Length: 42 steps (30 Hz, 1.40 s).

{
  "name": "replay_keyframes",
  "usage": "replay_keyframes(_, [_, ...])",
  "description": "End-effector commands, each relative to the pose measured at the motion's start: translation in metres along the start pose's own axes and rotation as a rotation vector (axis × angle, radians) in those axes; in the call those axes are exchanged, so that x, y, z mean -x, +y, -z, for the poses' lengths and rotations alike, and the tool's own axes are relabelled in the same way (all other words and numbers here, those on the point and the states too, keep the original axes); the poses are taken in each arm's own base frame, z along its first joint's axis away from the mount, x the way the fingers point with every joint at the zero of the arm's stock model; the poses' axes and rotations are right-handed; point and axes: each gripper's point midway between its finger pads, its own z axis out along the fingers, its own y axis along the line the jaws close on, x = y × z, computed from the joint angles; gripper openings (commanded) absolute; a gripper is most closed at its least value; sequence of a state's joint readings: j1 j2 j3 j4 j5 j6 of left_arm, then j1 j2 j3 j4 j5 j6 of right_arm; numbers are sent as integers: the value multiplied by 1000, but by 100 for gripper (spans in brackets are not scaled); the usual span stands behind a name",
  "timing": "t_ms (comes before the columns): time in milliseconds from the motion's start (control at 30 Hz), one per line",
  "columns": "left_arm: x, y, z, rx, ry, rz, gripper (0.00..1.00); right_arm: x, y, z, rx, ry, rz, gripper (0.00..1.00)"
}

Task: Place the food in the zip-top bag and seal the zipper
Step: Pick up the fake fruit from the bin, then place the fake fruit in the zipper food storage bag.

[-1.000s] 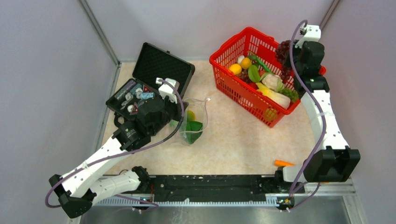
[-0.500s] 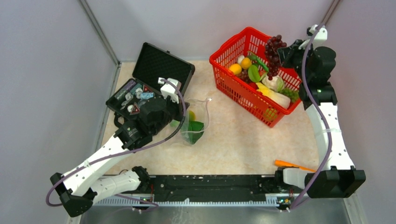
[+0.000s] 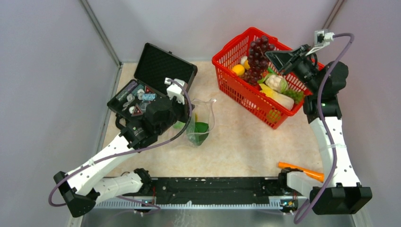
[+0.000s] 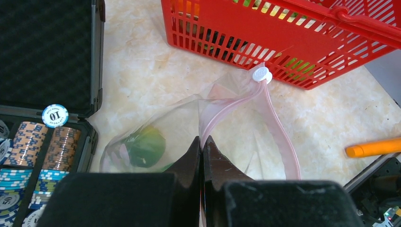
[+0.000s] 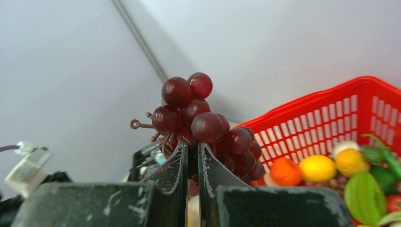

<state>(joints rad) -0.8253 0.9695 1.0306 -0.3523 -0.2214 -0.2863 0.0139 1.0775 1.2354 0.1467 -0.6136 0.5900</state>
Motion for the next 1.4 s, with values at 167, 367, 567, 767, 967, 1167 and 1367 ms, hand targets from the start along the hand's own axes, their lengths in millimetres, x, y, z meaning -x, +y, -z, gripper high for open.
replay_keyframes(167, [32,-11,-4,-22,-78,48,0,-7,89,1,300,-14,-35,0])
replay_keyframes(367, [33,-6,-8,19,-74,74,0,-28,132,-8,424,-3,-75,0])
replay_keyframes(567, [40,-2,-10,63,-87,144,0,-50,162,-9,512,8,-101,0])
replay_keyframes(767, [52,-6,-13,58,-105,199,0,-65,168,-10,531,8,-99,0])
replay_keyframes(967, [61,-5,-14,62,-120,230,0,-75,174,-20,529,-27,-170,0])
replay_keyframes(1167, [64,-1,-14,69,-133,252,0,-99,182,-34,512,-1,-197,0])
replay_keyframes(1367, [65,6,-14,84,-148,265,0,-91,189,-35,498,-31,-173,0])
